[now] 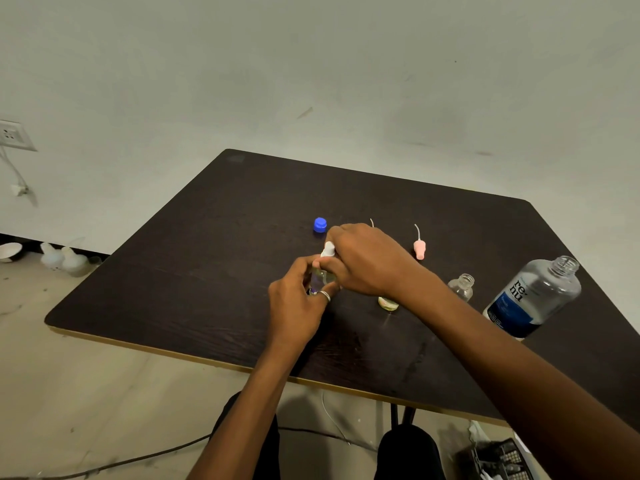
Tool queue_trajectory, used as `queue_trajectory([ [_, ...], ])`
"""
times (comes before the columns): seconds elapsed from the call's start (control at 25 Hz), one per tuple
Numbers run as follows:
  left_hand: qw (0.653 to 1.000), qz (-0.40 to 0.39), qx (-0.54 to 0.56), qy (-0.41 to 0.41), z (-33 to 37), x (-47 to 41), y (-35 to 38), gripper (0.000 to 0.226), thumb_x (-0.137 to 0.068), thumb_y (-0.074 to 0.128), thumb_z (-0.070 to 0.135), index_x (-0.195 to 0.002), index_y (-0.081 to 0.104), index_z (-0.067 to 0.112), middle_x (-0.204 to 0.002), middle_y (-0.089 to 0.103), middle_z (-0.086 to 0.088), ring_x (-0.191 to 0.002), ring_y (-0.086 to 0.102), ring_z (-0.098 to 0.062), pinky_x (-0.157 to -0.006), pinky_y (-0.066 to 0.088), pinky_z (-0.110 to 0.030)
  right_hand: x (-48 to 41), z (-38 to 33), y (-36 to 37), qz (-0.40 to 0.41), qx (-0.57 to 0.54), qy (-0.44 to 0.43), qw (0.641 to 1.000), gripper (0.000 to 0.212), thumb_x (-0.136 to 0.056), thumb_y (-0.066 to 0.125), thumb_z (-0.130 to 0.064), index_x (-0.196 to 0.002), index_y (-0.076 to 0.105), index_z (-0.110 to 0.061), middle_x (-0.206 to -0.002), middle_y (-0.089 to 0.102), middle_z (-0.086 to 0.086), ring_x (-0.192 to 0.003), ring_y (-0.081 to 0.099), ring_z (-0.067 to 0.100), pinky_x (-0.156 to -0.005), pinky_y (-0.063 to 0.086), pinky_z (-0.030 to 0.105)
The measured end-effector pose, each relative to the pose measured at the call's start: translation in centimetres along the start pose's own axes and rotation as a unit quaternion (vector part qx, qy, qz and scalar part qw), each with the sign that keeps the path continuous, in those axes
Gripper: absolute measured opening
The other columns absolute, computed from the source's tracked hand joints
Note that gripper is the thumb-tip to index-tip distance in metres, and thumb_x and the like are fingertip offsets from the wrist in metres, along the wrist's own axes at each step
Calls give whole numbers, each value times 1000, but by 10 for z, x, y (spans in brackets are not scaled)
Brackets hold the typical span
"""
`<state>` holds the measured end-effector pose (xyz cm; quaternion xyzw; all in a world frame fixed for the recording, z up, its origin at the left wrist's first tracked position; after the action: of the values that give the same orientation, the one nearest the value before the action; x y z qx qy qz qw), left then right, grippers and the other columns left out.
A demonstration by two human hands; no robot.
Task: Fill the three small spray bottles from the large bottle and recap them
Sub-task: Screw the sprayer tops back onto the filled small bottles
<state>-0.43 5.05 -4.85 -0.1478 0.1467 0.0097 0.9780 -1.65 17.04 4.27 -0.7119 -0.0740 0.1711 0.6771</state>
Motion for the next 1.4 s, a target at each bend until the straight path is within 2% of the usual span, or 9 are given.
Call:
queue_trajectory([
  [0.28, 1000, 9, -23, -1, -5, -2, 0, 36, -78, 77, 3, -109, 66, 16, -90, 69, 9, -79, 65, 2, -69, 54, -11, 14, -18, 5, 81, -10, 133, 988, 26, -89, 53, -40, -88, 46, -15, -87, 54, 0, -72, 45, 16, -65, 30, 27],
  [0.56, 1000, 3, -19, 4, -2, 1, 0, 36, -79, 77, 3, -110, 65, 17, -89, 68, 10, -77, 65, 1, -66, 49, -6, 15, -18, 5, 91, -30, 145, 985, 27, -90, 54, -40, -93, 52, -13, -86, 50, -2, -77, 50, 17, -65, 34, 29],
  [0.72, 1000, -2, -4, 14, 2, 4, 1, 40, -79, 80, 12, -115, 64, 19, -92, 69, 10, -78, 65, 0, -68, 51, -12, 18, -10, 4, 88, -71, 140, 984, 45, -85, 55, -59, -93, 58, -15, -89, 56, -3, -81, 55, 16, -69, 47, 33],
  [0.8, 1000, -20, 7, -7, 1, 3, 1, 62, -77, 84, 28, -132, 56, 20, -113, 69, 9, -99, 65, 2, -83, 52, -13, 22, -2, -9, 117, -88, 151, 978, 55, -80, 48, -71, -90, 60, -18, -84, 59, -5, -77, 57, 14, -68, 51, 36],
  [0.92, 999, -20, 0, -50, 4, 11, -1, 94, -72, 85, 43, -150, 37, 22, -150, 47, 4, -136, 46, -12, -109, 41, -28, 35, 16, -43, 159, -96, 172, 968, 52, -84, 40, -72, -81, 61, -24, -72, 62, -9, -69, 59, 9, -63, 52, 34],
  [1.0, 999, 44, -12, -13, 17, 28, -6, 90, -74, 83, 41, -149, 38, 20, -151, 44, 1, -139, 42, -15, -109, 36, -22, 44, 31, -67, 158, -91, 187, 965, 47, -88, 42, -66, -79, 62, -25, -66, 62, -9, -66, 59, 7, -62, 49, 29],
  [1.12, 983, 109, -36, 147, 41, 55, -1, 65, -82, 79, 28, -137, 50, 10, -137, 56, -5, -130, 52, -16, -106, 43, -19, 52, 52, -86, 152, -88, 194, 965, 38, -92, 49, -54, -82, 68, -22, -70, 66, -7, -67, 60, 8, -63, 48, 27],
  [1.24, 978, 26, -58, 200, 55, 61, 32, 57, -85, 77, 26, -135, 54, 11, -133, 60, -3, -128, 54, -11, -105, 46, -23, 52, 69, -88, 149, -92, 203, 963, 30, -91, 55, -47, -88, 71, -22, -82, 70, -6, -76, 62, 11, -71, 51, 30],
  [1.4, 995, -80, -40, 52, 54, 43, 70, 81, -79, 80, 42, -147, 42, 19, -146, 50, 4, -130, 40, 3, -96, 25, 3, 43, 84, -69, 108, -89, 196, 970, 23, -91, 59, -40, -89, 71, -20, -85, 69, -7, -76, 62, 8, -65, 47, 23],
])
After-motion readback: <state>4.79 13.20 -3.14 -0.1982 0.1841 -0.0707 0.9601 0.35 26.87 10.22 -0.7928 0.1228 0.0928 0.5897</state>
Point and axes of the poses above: each hand's wrist, its own x-axis away from the middle knuckle, its own y-axis out of the palm, z = x × y, the point moved 3 cm from there along -x, towards the middle knuckle
